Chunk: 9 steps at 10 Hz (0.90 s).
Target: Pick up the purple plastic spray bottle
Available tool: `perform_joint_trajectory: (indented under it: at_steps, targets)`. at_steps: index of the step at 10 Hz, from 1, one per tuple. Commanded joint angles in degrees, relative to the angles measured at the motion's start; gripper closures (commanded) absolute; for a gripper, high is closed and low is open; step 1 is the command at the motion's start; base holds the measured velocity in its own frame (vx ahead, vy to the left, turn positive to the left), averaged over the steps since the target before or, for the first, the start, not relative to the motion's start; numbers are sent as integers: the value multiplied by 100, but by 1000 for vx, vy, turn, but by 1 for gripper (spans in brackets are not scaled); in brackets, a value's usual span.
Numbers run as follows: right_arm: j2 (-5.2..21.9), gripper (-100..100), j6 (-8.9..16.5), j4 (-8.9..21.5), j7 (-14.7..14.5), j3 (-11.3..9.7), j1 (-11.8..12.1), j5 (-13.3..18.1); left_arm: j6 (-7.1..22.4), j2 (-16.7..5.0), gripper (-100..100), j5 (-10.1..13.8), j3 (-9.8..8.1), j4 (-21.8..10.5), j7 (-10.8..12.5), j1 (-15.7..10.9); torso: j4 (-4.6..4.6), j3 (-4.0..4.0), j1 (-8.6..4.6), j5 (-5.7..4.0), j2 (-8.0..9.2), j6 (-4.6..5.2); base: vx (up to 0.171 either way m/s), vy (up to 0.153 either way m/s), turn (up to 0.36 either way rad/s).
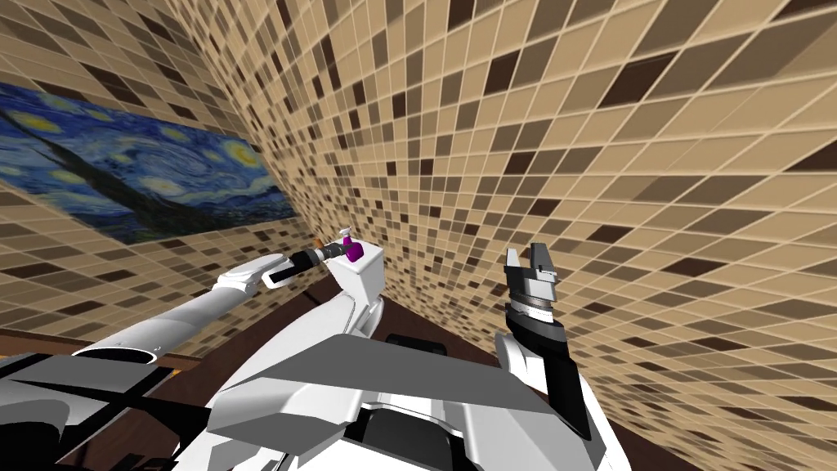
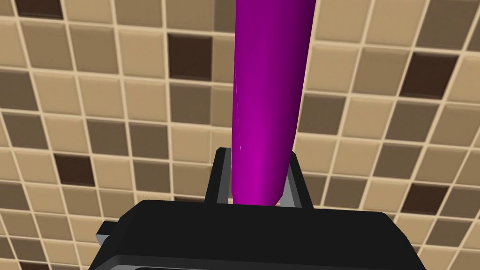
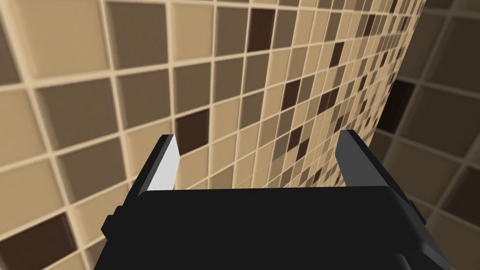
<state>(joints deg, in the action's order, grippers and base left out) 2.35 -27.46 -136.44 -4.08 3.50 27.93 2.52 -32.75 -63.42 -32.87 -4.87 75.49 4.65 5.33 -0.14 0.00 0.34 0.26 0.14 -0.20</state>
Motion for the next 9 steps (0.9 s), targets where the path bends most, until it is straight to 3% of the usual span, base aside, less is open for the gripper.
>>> perform_joint_trajectory:
  at_steps: [1,2,3,5,6,8,9]
  targets:
    - [0,0,0,0,0,0,0,0,39,4,100,13,-40,203,-5,286,0,0,0,0,0,0,-8,29,-11]
    - [0,0,0,0,0,0,1,0,39,4,100,13,-40,203,-5,325,-3,-2,-4,3,0,-6,1,1,22]
    - [-1,0,0,0,0,0,1,0,313,-9,100,91,-304,426,13,511,-8,-5,-8,5,-2,-9,-8,35,-197]
    - [0,0,0,0,0,0,0,0,353,-9,100,91,-304,701,13,855,-9,-3,7,9,2,-11,-10,41,-54]
    - [0,0,0,0,0,0,1,0,648,-21,100,169,-567,974,32,1085,-10,-3,5,11,4,-18,-11,32,-181]
    - [0,0,0,0,0,0,0,0,668,-21,100,169,-567,1198,32,1385,-8,-1,10,10,6,-14,-17,46,-56]
    - [0,0,0,0,0,0,1,0,925,-33,100,248,-831,1413,51,1587,-8,0,10,12,8,-21,-22,42,-176]
